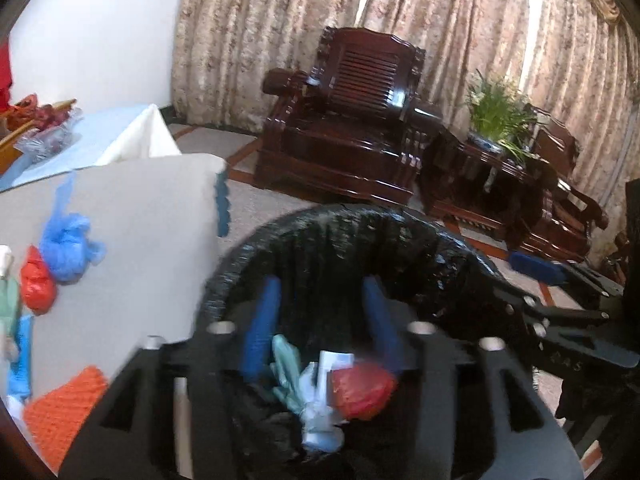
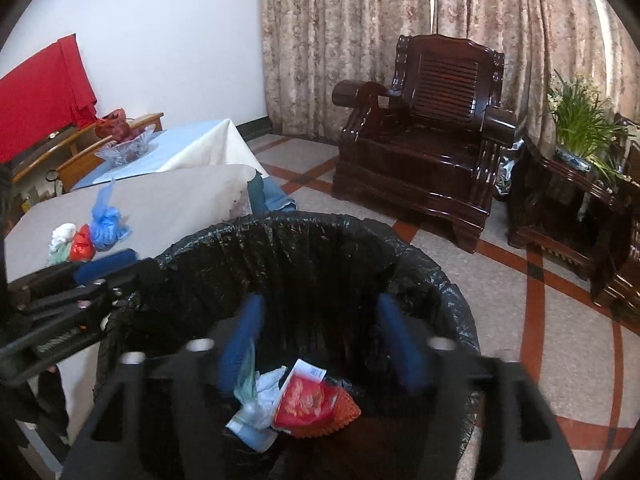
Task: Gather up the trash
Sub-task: 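Lift the cup and glove over the black bin and open both tools, then bring both open tools back to the table and grasp the orange foam net with the right tool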
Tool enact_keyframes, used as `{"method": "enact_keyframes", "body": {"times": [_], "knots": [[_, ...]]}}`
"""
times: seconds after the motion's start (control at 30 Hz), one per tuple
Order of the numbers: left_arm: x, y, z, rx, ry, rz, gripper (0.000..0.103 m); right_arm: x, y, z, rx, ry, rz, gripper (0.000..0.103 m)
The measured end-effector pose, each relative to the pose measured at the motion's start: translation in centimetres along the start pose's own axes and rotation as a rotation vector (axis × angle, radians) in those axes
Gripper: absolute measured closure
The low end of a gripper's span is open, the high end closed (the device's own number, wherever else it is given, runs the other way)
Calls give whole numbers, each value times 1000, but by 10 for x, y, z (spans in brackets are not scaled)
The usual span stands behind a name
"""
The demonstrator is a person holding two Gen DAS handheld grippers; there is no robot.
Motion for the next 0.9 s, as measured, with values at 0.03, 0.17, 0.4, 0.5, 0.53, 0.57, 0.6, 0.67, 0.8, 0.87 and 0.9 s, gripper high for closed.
{"method": "enact_keyframes", "body": {"times": [0.03, 0.17, 0.4, 0.5, 0.53, 0.57, 0.6, 0.67, 0.8, 0.87, 0.9], "knots": [[6, 5, -1, 5, -12, -17, 35, 3, 3, -2, 1, -15, 5, 12], [28, 26, 0, 20, -38, -65, 25, 9, 18, -8, 9, -33, -25, 6], [74, 78, 5, 77, -71, -185, 17, 15, 72, -21, 46, -65, -110, 6], [96, 104, 10, 108, -84, -231, 17, 17, 102, -26, 70, -73, -153, 6], [102, 112, 12, 116, -89, -247, 17, 18, 110, -27, 79, -77, -165, 6], [108, 119, 14, 123, -93, -262, 17, 19, 122, -28, 92, -82, -179, 6], [118, 131, 17, 133, -101, -290, 17, 21, 136, -30, 109, -88, -197, 6], [132, 149, 23, 150, -110, -333, 17, 22, 157, -31, 130, -99, -225, 6], [160, 188, 37, 214, -119, -418, 17, 22, 201, -29, 172, -104, -291, 6], [170, 207, 46, 240, -116, -453, 17, 21, 220, -27, 195, -97, -320, 6], [173, 214, 50, 249, -114, -465, 17, 19, 233, -25, 212, -94, -335, 6]]}}
Point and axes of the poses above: each gripper's, at about its wrist camera, not at the fingertips, and x roughly against the way its jaws point, y to its left, z to its underside, the point moved 7 cm from there along -x, roughly the way its jaws point, and after that the axes turned 10 degrees about y, right-handed, at the moved point
